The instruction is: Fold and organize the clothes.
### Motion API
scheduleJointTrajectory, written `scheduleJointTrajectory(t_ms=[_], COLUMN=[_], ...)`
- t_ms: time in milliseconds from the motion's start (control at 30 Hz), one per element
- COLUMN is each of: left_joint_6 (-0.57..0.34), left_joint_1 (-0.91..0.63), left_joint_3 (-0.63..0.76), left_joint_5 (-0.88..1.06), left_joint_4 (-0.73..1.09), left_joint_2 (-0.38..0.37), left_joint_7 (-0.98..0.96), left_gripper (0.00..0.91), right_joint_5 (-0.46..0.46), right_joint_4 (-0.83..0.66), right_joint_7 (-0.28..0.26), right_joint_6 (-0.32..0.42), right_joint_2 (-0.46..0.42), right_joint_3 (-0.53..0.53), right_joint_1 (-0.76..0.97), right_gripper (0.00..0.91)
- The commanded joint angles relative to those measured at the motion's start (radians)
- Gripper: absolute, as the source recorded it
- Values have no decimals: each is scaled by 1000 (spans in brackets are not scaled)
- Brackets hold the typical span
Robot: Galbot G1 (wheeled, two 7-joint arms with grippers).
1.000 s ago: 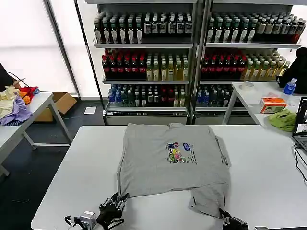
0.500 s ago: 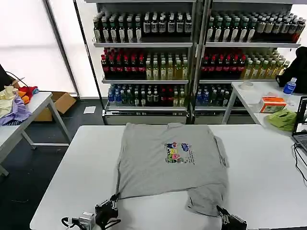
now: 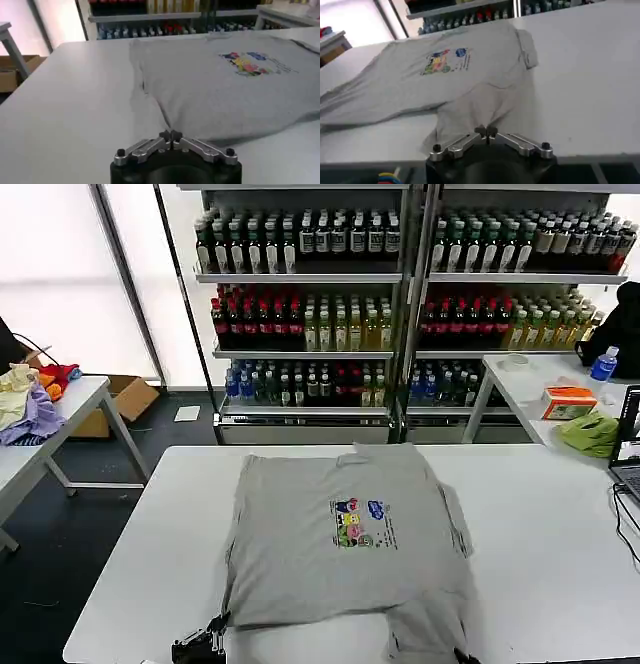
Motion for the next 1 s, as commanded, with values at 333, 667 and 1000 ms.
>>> scheduleJointTrajectory(t_ms=[333, 667, 1000], left_joint_6=[64, 64, 42], left_joint_1=[-159, -493, -767], left_joint_3=[-75, -2, 147], left_joint_5=[-225, -331, -323], left_joint_4=[-13, 130, 403], left_joint_2=[153, 176, 114], left_joint_7=[3, 62, 101], left_gripper=[10, 10, 10], right_joint_5=[34, 32, -88], right_joint_4=[-123, -330, -600], right_joint_7=[43, 49, 29], right_joint_6=[2, -13, -34], right_joint_2=[-36, -71, -52], right_joint_3=[-8, -97, -269], right_joint_1=[578, 869, 1082], right_gripper=[0, 0, 816])
